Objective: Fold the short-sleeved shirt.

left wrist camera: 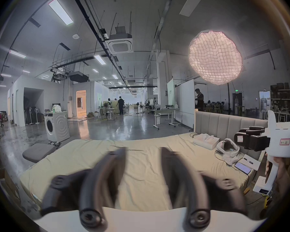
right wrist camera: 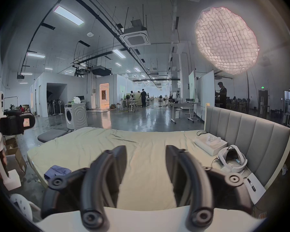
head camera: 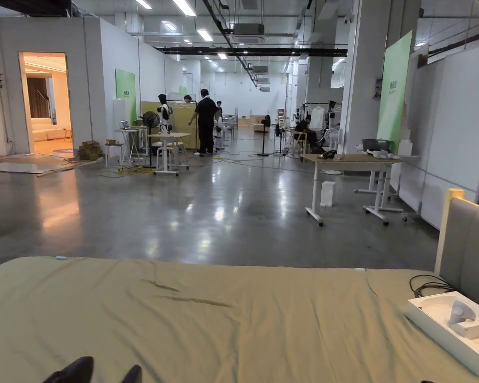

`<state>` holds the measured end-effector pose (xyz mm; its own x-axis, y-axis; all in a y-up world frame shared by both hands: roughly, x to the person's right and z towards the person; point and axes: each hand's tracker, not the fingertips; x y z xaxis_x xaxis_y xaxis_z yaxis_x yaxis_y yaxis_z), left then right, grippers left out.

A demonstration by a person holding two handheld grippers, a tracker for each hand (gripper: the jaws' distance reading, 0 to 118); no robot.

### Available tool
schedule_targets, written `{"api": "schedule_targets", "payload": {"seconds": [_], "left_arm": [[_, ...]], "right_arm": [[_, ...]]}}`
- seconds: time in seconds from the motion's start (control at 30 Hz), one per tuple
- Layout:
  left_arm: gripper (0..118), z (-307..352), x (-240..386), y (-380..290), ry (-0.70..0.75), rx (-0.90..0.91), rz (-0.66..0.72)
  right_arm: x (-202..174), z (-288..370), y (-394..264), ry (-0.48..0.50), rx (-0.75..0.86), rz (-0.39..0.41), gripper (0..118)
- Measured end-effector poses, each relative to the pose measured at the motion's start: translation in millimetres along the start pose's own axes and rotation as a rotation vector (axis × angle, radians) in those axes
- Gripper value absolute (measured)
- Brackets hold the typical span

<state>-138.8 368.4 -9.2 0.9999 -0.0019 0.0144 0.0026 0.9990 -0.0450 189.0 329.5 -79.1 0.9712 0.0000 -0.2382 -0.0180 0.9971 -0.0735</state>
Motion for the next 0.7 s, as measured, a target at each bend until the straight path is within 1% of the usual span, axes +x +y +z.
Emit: {"api": "schedule_targets", "payload": {"seconds": [0.03,0.07,0.1,0.13,0.17,0.33,0.47,0.6,0.7], "left_arm": [[93,-0.6,-0.8,0.1,0.003,-0.002,0.003],[99,-1.3,-0.5,-0.7,0.006,-0.001,0.005],[99,-0.8,-0.2,-1.5,0.011,0.005,0.005],[99,0.4,-0.8,-1.4,0.012,0.012,0.008],[99,1.2,-2.5,-1.6,0.012,0.017,0.012],[99,3.5,-5.8,-0.7,0.021,0.046,0.032],[99,4.9,-5.9,0.0,0.023,0.050,0.031],[99,4.5,-7.2,-0.3,0.037,0.044,0.027],[99,4.6,-7.9,-0.6,0.041,0.040,0.030]], "right_arm": [[0.2,0.3,-0.3,0.003,0.004,-0.011,82],[0.5,0.2,-0.3,0.004,0.007,-0.020,97],[1.0,-0.2,-0.4,0.006,0.005,-0.029,110],[1.5,-0.4,-0.8,0.006,0.003,-0.036,115],[1.7,0.0,-1.2,0.005,0.006,-0.040,118],[2.7,1.2,-0.5,0.004,0.013,-0.064,118],[2.7,0.6,-1.2,0.006,0.014,-0.065,118],[0.9,1.8,1.8,0.016,0.018,-0.092,118],[0.4,2.3,3.2,0.014,0.016,-0.092,118]]}}
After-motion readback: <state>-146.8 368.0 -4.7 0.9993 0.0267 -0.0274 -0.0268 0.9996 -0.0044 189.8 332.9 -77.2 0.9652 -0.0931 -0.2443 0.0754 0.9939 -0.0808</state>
